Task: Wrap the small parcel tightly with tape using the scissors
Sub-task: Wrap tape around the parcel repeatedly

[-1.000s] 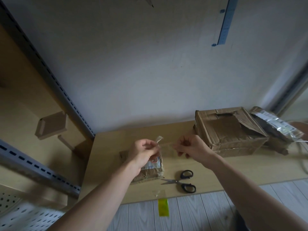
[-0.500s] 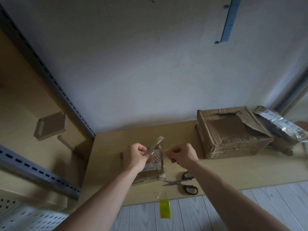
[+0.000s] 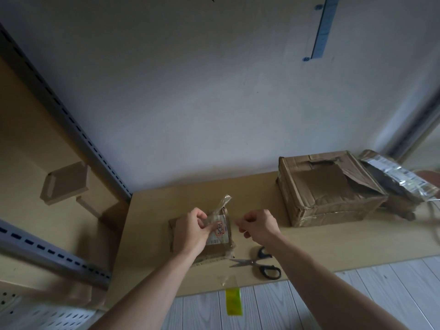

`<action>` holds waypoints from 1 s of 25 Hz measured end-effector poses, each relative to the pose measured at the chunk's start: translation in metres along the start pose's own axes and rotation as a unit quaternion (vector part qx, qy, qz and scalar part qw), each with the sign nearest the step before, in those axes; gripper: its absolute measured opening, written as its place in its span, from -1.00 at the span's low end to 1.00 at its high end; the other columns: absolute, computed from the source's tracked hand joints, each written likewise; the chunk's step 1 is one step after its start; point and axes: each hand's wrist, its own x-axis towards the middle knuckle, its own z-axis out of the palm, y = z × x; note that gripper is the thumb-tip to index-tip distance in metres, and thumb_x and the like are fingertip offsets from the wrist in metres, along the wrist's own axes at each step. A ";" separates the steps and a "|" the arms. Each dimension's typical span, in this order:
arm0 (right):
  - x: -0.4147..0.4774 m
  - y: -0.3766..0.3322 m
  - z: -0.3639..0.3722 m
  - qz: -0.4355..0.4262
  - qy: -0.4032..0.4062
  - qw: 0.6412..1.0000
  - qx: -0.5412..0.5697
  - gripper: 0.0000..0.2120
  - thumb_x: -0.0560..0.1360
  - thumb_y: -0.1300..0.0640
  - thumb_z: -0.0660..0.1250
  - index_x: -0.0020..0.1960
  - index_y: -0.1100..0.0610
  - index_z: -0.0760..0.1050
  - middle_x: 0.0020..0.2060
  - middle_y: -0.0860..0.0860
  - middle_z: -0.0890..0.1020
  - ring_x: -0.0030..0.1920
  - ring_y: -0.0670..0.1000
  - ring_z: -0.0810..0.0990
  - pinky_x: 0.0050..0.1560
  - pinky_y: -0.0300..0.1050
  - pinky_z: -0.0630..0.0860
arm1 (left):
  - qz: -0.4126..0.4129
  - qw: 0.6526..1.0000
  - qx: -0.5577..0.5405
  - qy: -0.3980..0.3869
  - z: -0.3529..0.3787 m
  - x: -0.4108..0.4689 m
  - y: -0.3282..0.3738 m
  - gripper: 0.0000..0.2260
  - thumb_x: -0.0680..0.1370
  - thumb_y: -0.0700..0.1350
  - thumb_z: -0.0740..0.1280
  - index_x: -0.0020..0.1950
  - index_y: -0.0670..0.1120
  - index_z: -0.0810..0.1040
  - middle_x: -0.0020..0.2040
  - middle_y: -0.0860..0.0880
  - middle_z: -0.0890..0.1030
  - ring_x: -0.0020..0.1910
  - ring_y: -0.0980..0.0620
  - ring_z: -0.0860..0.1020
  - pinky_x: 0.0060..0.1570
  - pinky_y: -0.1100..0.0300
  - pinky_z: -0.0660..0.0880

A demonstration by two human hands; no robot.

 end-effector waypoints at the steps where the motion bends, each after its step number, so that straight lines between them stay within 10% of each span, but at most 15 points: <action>1: 0.000 0.000 -0.001 0.000 -0.003 1.000 0.000 -0.81 0.51 0.03 0.44 -0.24 0.07 0.65 -0.35 -0.05 0.71 -0.45 -0.15 0.58 -0.42 -0.29 0.49 | 0.010 1.000 0.000 -0.008 0.001 0.001 -0.004 -0.75 0.43 0.06 0.54 -0.16 0.03 0.49 -0.34 0.09 0.54 -0.40 0.14 0.47 -0.46 0.24 0.31; 6: 0.003 0.006 0.004 0.021 0.012 0.999 -0.033 -0.73 0.53 0.02 0.41 -0.27 0.15 0.65 -0.32 0.00 0.70 -0.46 -0.13 0.50 -0.54 -0.40 0.35 | 0.089 0.996 0.017 -0.001 -0.002 0.004 -0.005 -0.80 0.47 0.06 0.47 0.00 0.08 0.50 -0.07 0.06 0.60 -0.08 0.02 0.60 -0.10 0.00 0.60; 8: 0.005 0.006 0.006 0.023 0.022 0.999 -0.033 -0.72 0.53 0.02 0.41 -0.30 0.15 0.64 -0.35 0.00 0.67 -0.44 -0.12 0.49 -0.55 -0.39 0.32 | 0.172 0.974 0.113 -0.096 -0.007 0.003 0.005 -0.12 0.24 0.44 0.46 0.44 0.06 0.35 0.42 -0.01 0.41 0.37 -0.03 0.41 0.32 -0.07 0.44; 10: 0.007 0.004 0.008 0.018 0.030 0.999 -0.030 -0.73 0.52 0.04 0.41 -0.28 0.18 0.64 -0.35 0.01 0.66 -0.42 -0.12 0.49 -0.49 -0.34 0.36 | 0.180 0.916 0.263 -0.244 -0.007 0.005 0.015 0.37 0.05 0.51 0.47 0.62 0.07 -0.21 0.62 0.01 -0.14 0.59 -0.04 -0.06 0.53 -0.25 -0.02; 14: 0.007 0.003 0.002 0.005 0.033 0.999 -0.041 -0.72 0.53 0.03 0.38 -0.27 0.18 0.63 -0.40 -0.02 0.60 -0.42 -0.12 0.47 -0.48 -0.34 0.33 | 0.191 0.857 0.372 -0.300 -0.002 0.018 0.021 0.33 0.25 0.12 0.62 0.56 0.08 -0.44 0.62 -0.18 -0.23 0.60 -0.21 -0.20 0.48 -0.27 -0.26; 25: -0.007 -0.007 0.011 0.008 0.013 1.000 0.017 -0.77 0.58 0.04 0.22 -0.07 0.19 0.52 -0.17 0.08 0.60 -0.05 0.18 0.62 0.01 0.10 0.60 | 0.215 0.887 0.318 -0.257 0.006 0.018 0.010 0.21 0.23 0.11 0.54 0.59 0.16 -0.30 0.64 -0.12 -0.06 0.61 -0.16 -0.07 0.51 -0.23 -0.10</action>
